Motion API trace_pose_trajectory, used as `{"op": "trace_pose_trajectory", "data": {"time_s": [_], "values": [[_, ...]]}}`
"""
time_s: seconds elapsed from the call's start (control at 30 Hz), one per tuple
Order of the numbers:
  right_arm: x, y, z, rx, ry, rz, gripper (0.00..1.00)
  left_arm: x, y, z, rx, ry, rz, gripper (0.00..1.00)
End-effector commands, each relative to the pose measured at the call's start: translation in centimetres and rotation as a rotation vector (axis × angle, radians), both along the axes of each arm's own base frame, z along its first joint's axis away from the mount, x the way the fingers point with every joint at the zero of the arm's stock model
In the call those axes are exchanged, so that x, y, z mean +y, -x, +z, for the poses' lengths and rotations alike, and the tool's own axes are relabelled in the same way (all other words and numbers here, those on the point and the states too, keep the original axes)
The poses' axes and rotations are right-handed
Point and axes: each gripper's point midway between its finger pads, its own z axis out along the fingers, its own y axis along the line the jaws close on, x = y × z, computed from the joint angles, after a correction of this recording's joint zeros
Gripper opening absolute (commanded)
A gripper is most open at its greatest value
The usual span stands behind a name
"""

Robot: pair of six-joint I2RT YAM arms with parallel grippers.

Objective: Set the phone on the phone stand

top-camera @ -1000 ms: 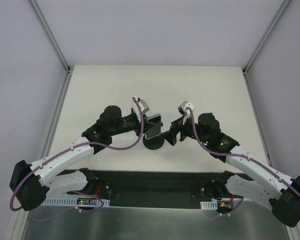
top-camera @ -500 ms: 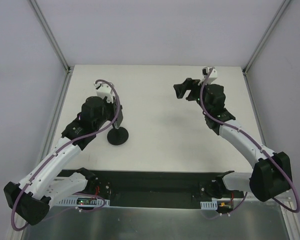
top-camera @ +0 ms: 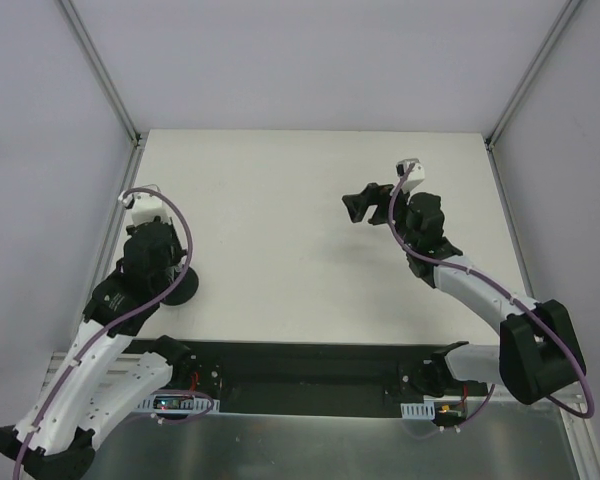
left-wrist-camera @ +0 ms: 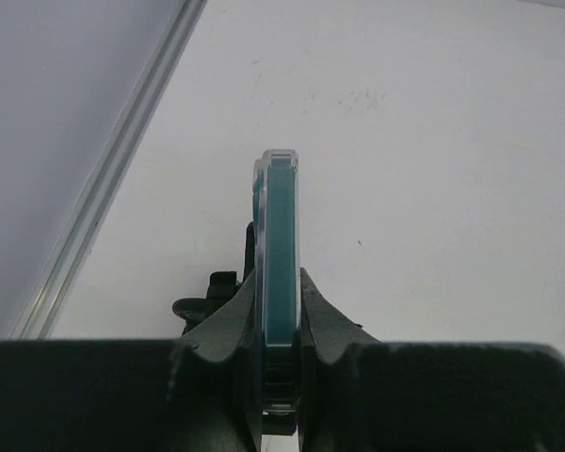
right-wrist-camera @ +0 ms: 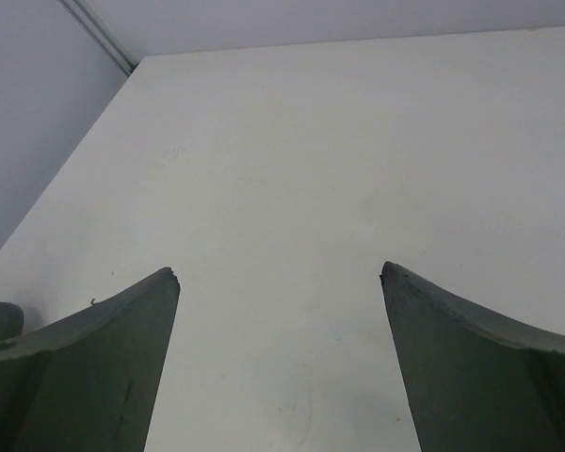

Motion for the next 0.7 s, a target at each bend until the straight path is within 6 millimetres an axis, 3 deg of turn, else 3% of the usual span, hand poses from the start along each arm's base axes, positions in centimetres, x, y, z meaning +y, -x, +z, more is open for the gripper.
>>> {"op": "trace_pose_trajectory", "data": {"time_s": [0.0,0.07,0.23,0.3,0.37,0.4,0.43,0.47,0.53,0.6,0.63,0.67], "values": [[1.6,1.0,4.5,-0.169,-0.046,0.106,0.91,-1.6,-0.6,3.6,-0.191,0.015,-0.171,0.0],[2.2,1.6,4.5,-0.185,-0.034,0.145,0.91,-1.4,-0.2,3.1,-0.203,-0.053,-0.218,0.0],[2.8,2.4,5.2,-0.219,-0.035,0.185,0.91,-0.6,-0.7,4.6,-0.3,-0.128,-0.247,0.0],[2.9,2.9,5.2,-0.228,-0.028,0.191,0.91,-0.2,-2.0,4.4,-0.26,-0.156,-0.238,0.0],[2.6,3.0,5.1,-0.227,-0.021,0.175,0.91,1.4,-3.6,4.2,-0.211,-0.165,-0.192,0.0],[2.5,3.1,5.2,-0.232,-0.018,0.17,0.91,0.3,-4.3,4.2,-0.21,-0.127,-0.28,0.0],[2.4,3.1,5.2,-0.23,-0.019,0.166,0.91,0.8,-4.8,4.2,-0.21,-0.077,-0.28,0.0],[2.2,3.1,5.3,-0.23,-0.018,0.157,0.91,2.3,-5.6,4.6,-0.218,-0.048,-0.258,0.0],[2.0,3.1,5.3,-0.246,0.017,0.157,0.91,1.6,-6.6,5.0,-0.23,-0.088,-0.341,0.0],[1.8,3.2,5.4,-0.246,0.031,0.153,0.91,3.0,-7.8,5.5,-0.227,-0.091,-0.329,0.0],[1.7,3.2,5.3,-0.249,0.041,0.154,0.91,2.8,-8.2,6.2,-0.241,-0.074,-0.371,0.0],[1.6,3.3,5.4,-0.251,0.044,0.152,0.91,4.3,-8.8,6.5,-0.248,-0.077,-0.334,0.0]]}}
